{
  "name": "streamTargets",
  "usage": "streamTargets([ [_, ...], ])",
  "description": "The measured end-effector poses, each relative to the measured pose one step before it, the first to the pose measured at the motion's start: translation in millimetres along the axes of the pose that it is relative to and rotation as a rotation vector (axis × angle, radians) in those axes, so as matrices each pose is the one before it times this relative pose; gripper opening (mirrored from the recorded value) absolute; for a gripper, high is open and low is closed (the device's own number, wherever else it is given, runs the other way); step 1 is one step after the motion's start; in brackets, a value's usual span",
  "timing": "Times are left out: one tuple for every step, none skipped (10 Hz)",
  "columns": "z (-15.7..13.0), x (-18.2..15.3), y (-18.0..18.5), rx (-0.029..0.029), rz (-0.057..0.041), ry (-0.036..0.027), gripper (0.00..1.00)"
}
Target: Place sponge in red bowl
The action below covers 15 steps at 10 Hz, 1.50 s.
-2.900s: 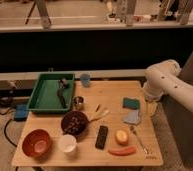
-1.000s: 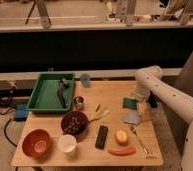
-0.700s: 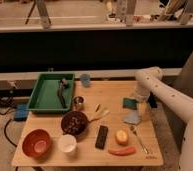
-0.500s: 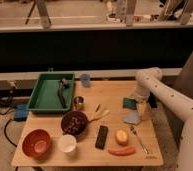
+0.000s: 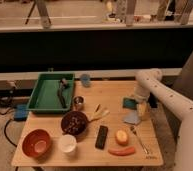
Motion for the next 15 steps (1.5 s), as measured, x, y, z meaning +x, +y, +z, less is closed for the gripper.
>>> streamTargets([
  [-3.11,-5.32,-3.55,0.01578,0.00134,0.02984,0.8],
  [-1.21,-6.87,-2.71,0.01627,-0.00034,0.03032,0.8],
  [0.42,-8.28,-2.74,0.00127,-0.00046,0.01835,0.8],
  [-2.09,-6.65,-3.19,0.01213,-0.00054,-0.01223,0.8],
  [-1.21,-0.01,-0.08,0.00362,0.00263,-0.00596,0.8],
  [0.12,-0.42,-0.89,0.00351,-0.00303,-0.02595,0.8],
  [0.43,-2.61,-4.8,0.00092,-0.00466,-0.0374,0.8],
  [0.61,-0.37,-7.0,0.00386,-0.00107,-0.04188,0.8],
  [0.22,1.61,-4.55,0.00558,0.00153,-0.02686,0.8],
  [0.04,0.97,-2.96,0.0066,0.0021,-0.021,0.8],
  [-0.98,1.37,-2.96,0.00719,0.00414,-0.0111,0.8],
  [0.48,-0.03,-2.74,0.00443,0.00246,-0.005,0.8],
  [1.97,-0.67,-4.16,0.00648,0.00049,-0.00217,0.8],
  [3.29,-1.07,-3.56,0.00704,-0.00384,0.00306,0.8],
  [2.47,1.82,-1.11,0.01089,-0.00183,0.01186,0.8],
])
